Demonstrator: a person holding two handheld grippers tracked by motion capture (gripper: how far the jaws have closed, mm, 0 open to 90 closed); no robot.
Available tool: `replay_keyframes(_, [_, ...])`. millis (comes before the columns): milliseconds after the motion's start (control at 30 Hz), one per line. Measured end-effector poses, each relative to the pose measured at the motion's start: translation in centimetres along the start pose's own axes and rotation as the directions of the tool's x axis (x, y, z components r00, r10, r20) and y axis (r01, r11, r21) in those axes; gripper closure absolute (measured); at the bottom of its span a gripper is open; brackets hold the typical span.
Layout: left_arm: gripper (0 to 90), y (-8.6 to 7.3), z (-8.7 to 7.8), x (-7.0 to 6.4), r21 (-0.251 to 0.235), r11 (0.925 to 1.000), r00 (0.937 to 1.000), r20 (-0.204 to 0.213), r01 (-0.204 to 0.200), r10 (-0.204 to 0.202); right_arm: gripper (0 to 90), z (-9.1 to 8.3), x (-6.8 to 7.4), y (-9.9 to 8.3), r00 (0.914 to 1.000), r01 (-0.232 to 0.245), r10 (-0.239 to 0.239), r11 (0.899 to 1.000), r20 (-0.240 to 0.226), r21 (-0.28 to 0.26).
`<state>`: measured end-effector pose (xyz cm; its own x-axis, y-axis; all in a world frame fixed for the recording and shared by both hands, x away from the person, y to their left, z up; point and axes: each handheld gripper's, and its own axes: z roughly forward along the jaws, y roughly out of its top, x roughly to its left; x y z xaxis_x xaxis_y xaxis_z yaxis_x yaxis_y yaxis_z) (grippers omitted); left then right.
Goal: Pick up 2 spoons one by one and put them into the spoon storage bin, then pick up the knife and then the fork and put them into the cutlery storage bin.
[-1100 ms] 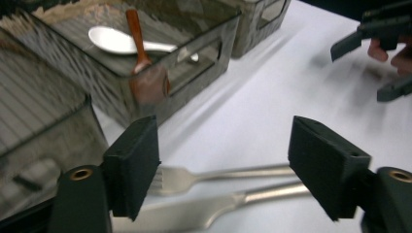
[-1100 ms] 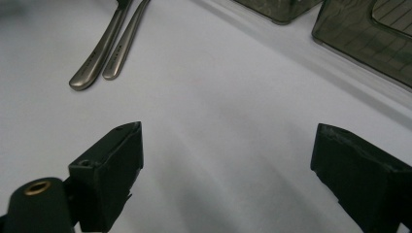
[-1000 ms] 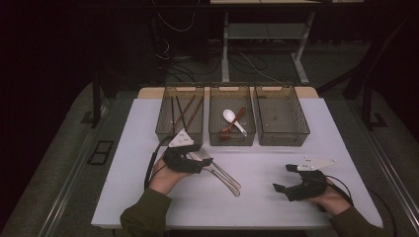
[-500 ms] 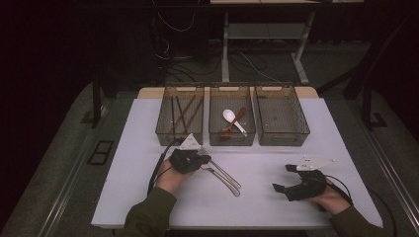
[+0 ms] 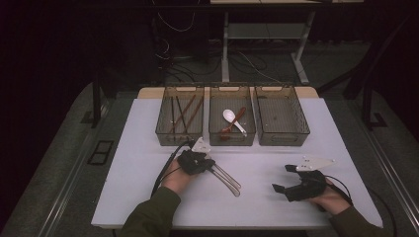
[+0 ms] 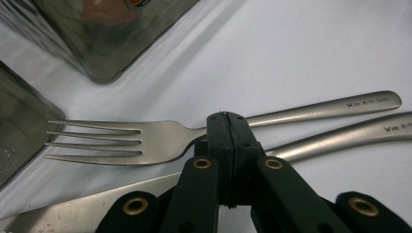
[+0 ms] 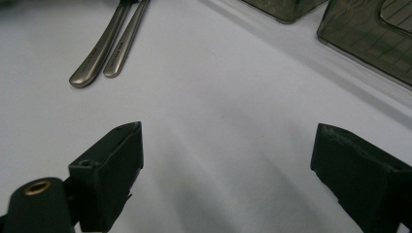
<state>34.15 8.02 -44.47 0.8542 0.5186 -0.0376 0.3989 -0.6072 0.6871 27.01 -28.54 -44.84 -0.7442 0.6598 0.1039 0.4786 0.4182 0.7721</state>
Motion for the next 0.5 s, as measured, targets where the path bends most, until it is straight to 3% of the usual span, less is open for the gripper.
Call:
replay_keyframes(367, [89.1, -0.2, -0.6, -0.2, 0.052, 0.9985, 0.9995, 0.028, -0.013, 0.012, 11.7, 0.0, -0.1, 0.1, 1.0, -0.003, 0.003, 1.0, 0.002, -0.002])
replay_keyframes(500, [89.1, -0.7, -1.2, -0.4, 0.065, 0.9978, 0.9982, 0.059, -0.012, 0.008, 11.7, 0.0, -0.1, 0.0, 1.0, -0.004, 0.004, 1.0, 0.0, 0.002])
